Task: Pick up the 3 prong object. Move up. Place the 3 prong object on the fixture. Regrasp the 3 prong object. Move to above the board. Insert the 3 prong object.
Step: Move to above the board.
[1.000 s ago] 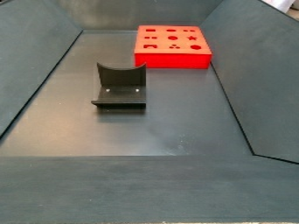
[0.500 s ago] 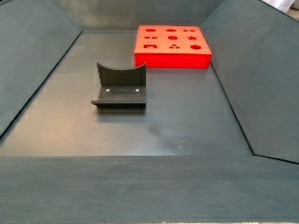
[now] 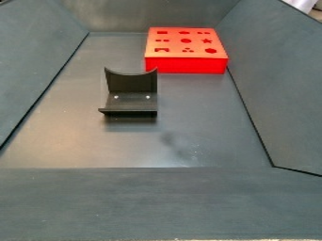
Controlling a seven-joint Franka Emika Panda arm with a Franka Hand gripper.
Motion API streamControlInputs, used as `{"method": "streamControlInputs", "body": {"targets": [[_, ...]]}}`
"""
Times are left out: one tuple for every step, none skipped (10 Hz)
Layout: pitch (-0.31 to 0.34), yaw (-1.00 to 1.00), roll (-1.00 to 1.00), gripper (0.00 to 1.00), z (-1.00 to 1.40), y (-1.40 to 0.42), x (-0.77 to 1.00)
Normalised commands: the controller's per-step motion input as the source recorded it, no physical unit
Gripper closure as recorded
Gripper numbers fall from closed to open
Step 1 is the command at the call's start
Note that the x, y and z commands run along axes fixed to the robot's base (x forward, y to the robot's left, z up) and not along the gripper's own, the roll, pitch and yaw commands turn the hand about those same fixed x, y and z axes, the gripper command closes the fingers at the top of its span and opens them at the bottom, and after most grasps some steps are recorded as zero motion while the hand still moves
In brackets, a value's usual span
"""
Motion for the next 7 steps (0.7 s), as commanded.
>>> {"method": "streamControlInputs", "body": {"targets": [[-0.183,-0.1,-1.0,1.0,0.01,0.05,-0.16],[-0.193,-0.11,-1.0,1.0,0.01,0.05,-0.15],[-0.221,-0.11,-1.0,1.0,0.01,0.06,-0.14],[-0.242,-0.11,-1.0,1.0,0.0,0.07,-0.14],[-0.238,-0.09,-0.87,1.0,0.0,0.07,-0.13],[-0.219,-0.08,-0.73,1.0,0.0,0.07,-0.12],[-0.168,-0.04,-0.47,1.0,0.0,0.05,-0.11]]}}
